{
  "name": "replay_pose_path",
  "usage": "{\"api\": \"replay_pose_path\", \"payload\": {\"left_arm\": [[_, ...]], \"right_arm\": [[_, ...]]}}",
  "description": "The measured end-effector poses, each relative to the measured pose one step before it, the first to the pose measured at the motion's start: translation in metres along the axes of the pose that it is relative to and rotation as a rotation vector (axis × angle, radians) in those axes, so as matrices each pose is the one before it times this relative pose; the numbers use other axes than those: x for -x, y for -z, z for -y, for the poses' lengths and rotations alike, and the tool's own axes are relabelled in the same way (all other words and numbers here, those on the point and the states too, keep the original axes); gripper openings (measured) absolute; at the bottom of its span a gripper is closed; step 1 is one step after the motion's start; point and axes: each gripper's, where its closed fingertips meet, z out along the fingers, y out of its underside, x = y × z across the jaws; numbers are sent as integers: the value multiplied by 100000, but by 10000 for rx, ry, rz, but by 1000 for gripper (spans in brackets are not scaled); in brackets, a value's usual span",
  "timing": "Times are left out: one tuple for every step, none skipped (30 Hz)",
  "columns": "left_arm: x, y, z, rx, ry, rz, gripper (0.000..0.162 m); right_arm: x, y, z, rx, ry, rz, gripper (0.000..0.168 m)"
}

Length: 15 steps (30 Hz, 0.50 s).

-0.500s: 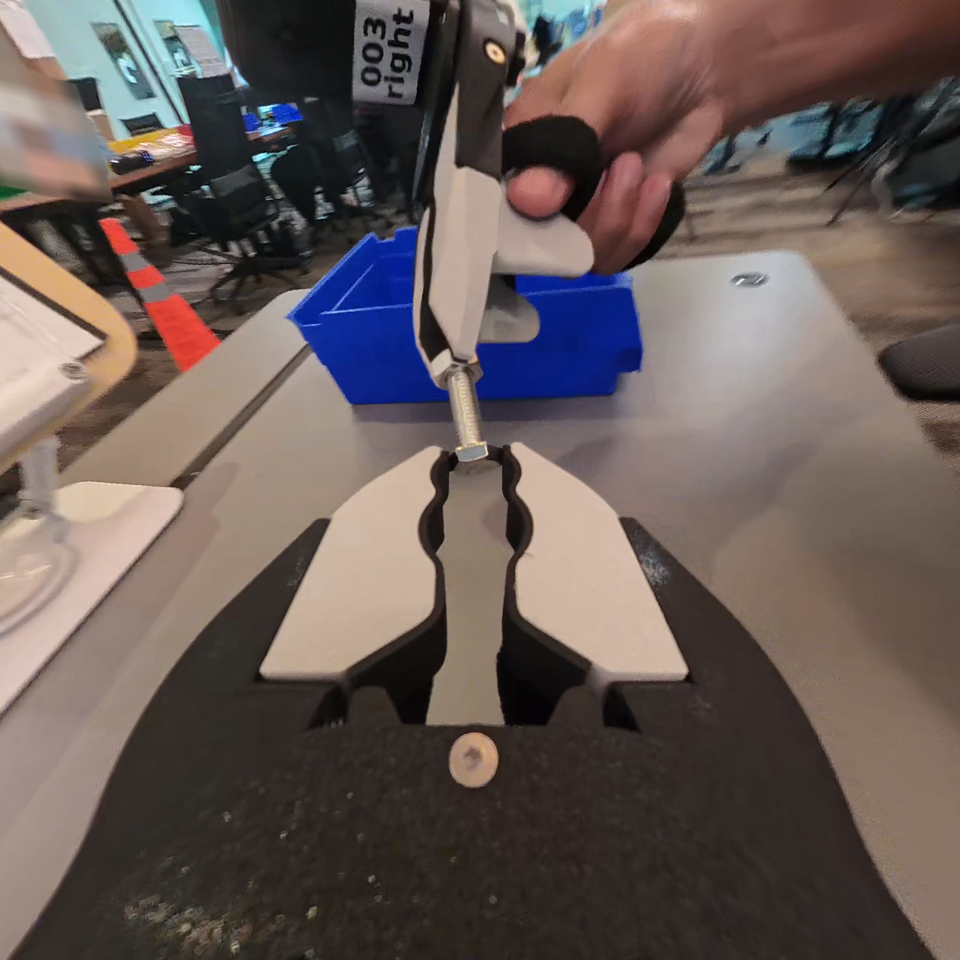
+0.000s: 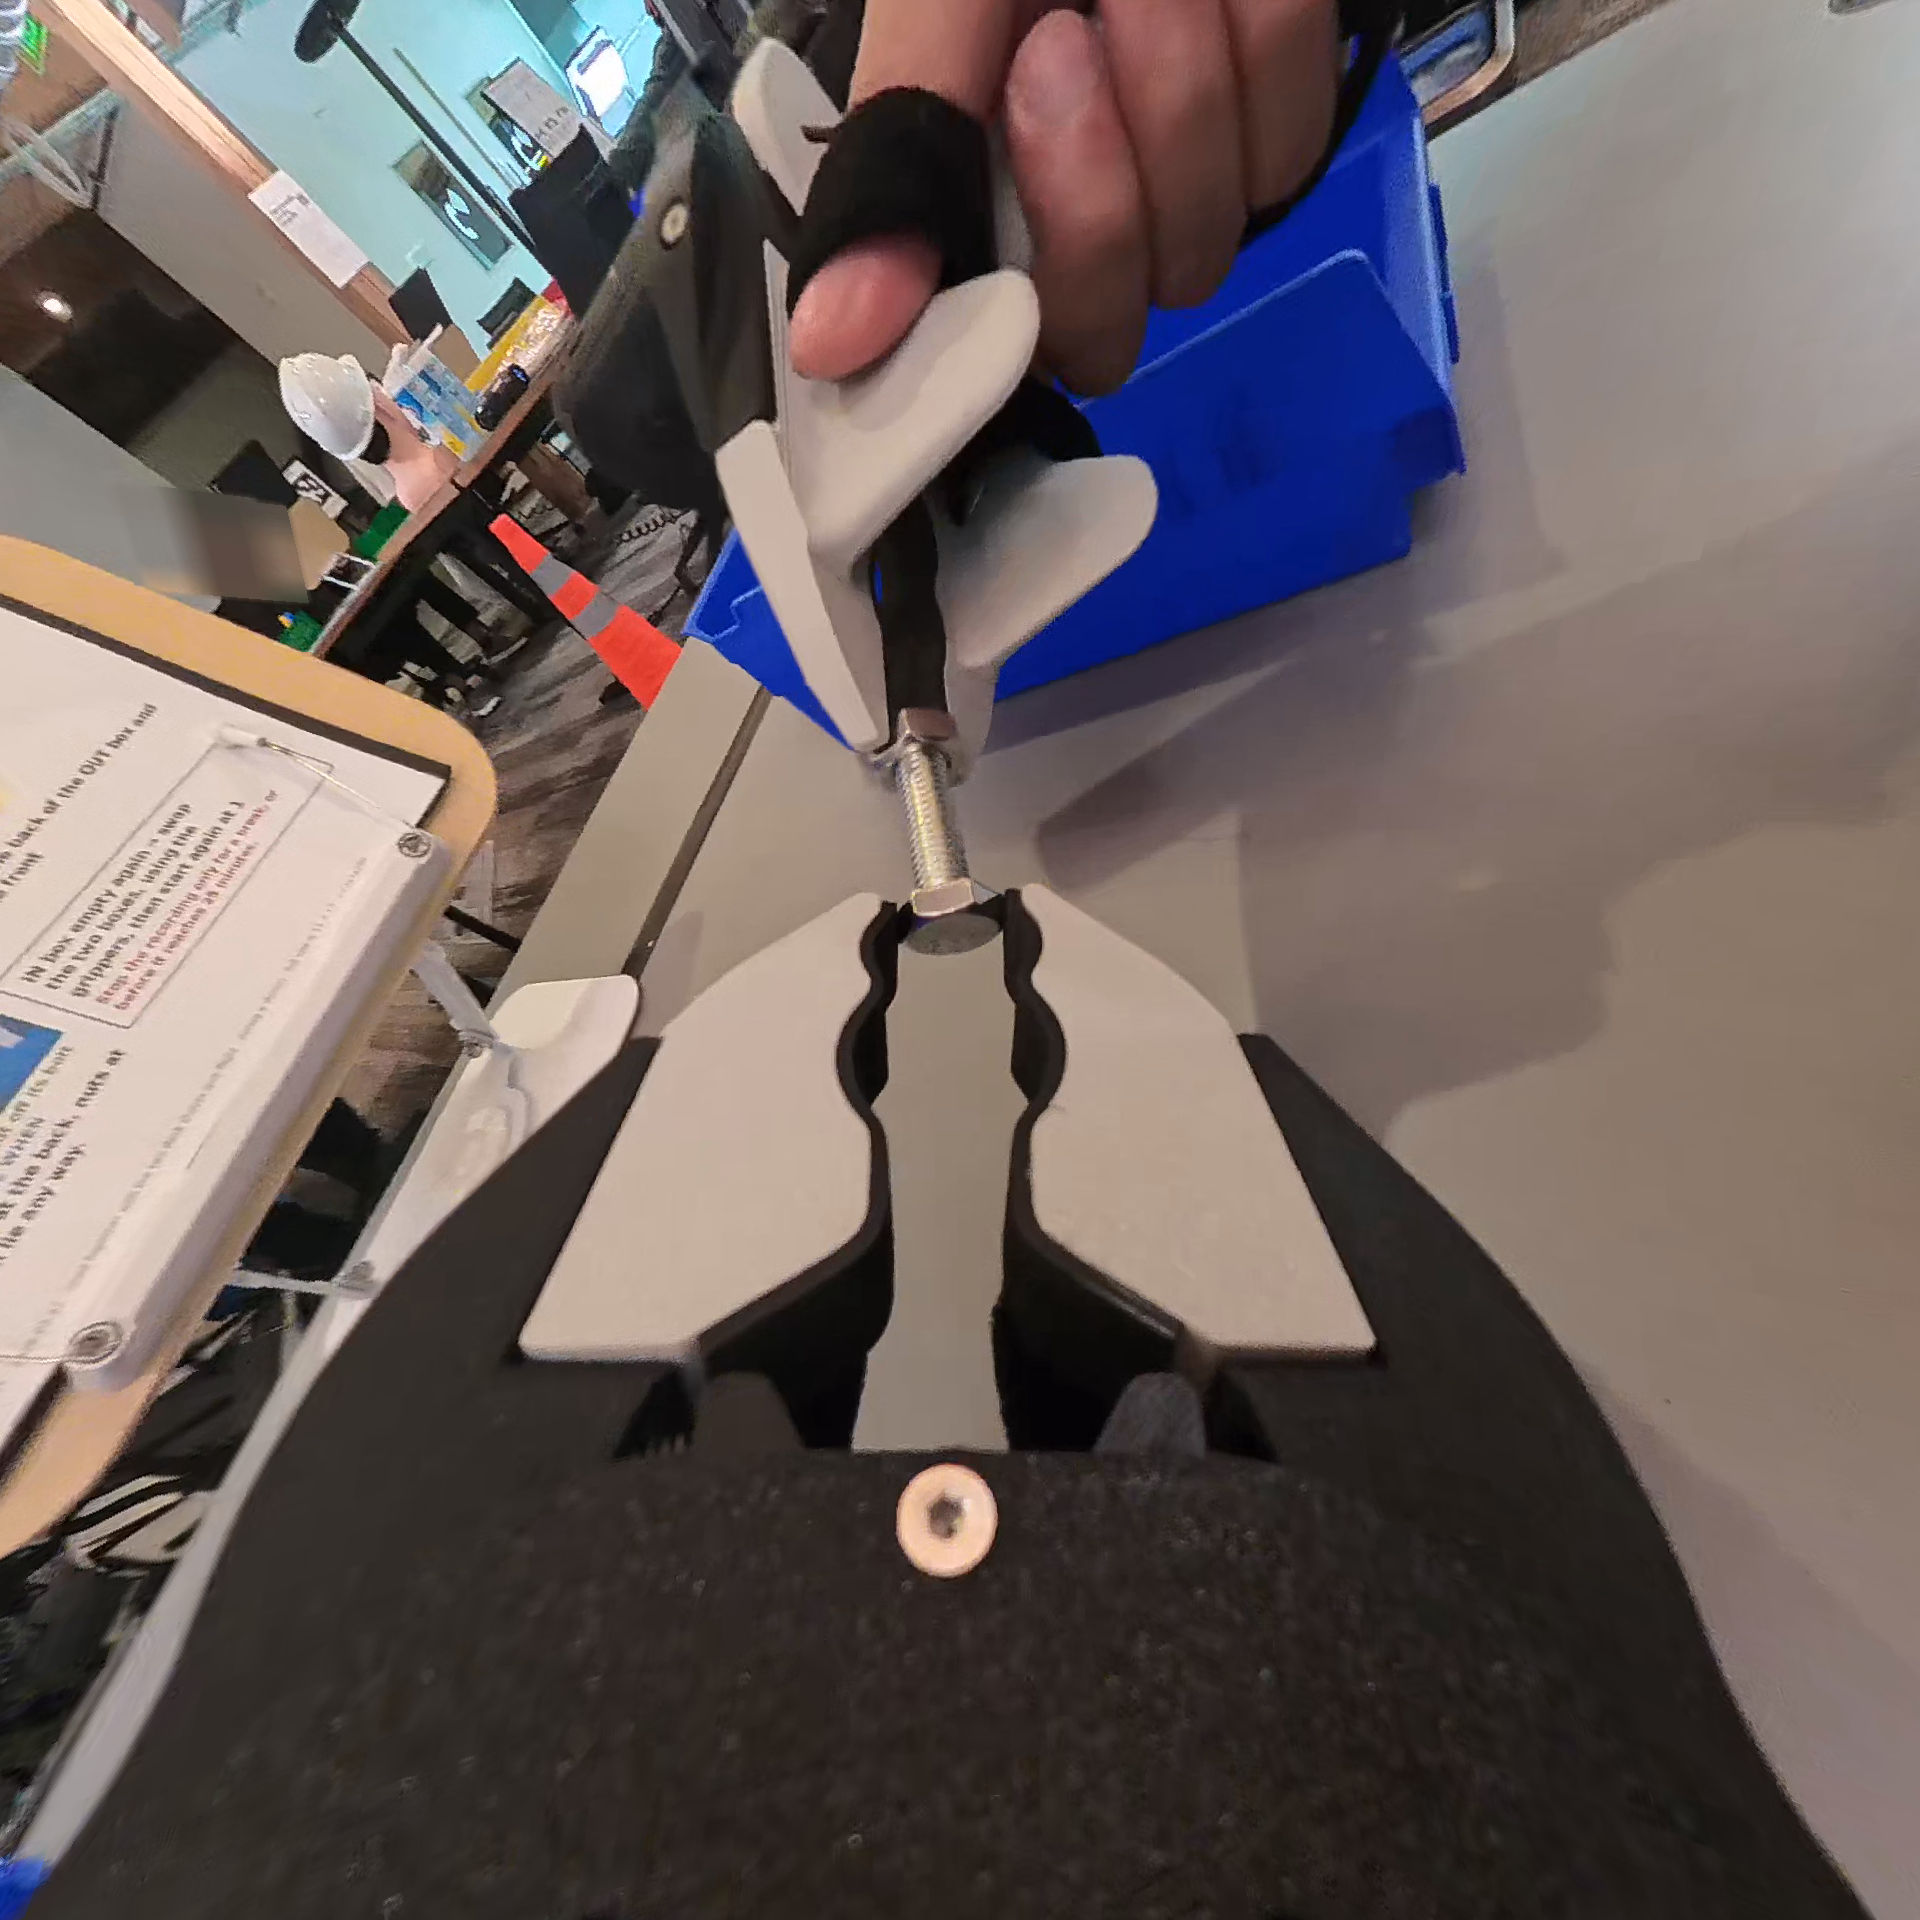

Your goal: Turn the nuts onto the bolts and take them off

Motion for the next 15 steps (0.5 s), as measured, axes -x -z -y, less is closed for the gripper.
{"api": "replay_pose_path", "payload": {"left_arm": [[19, 5, 26, -92, 234, -111, 18], [98, 25, -14, -57, 195, -77, 18], [80, 67, 61, -103, 166, -66, 18], [58, 31, -13, -35, 174, -77, 18], [71, 26, 14, -45, 104, -29, 18], [25, 16, 27, -44, 36, 6, 18], [-23, -49, -70, 47, -28, 12, 18], [-20, -61, -115, 82, -134, 64, 18], [-100, -76, -114, 95, -166, 37, 18], [-142, -99, -116, 111, -127, -2, 18], [-100, -48, 0, 7, -80, 13, 18], [-144, -57, -5, 10, -4, -60, 18], [-128, -77, -86, 63, 17, -79, 18], [44, -30, -44, -4, -17, 43, 18], [-2, -26, -67, 13, 20, -22, 18]], "right_arm": [[92, 18, 34, 5, 40, 39, 17], [141, -12, 30, -19, 54, 65, 17], [112, -21, 61, -38, 85, 28, 17], [100, -31, 49, -27, 85, 6, 17], [75, -16, 52, -10, 41, 46, 17], [-5, -7, 57, -12, -24, 41, 17], [-84, -20, 39, -8, -51, 9, 17], [-133, -10, 13, 0, -70, 11, 17], [-179, -17, -24, 16, -82, -12, 17], [-142, -26, -47, 34, -51, -5, 19], [-100, -27, -68, 52, -49, 9, 20], [-78, -26, -31, 38, -26, -15, 21], [26, -4, 45, -18, 19, 16, 24], [104, 14, 65, -17, 32, 46, 25], [84, 31, 58, -12, 46, 10, 26]]}}
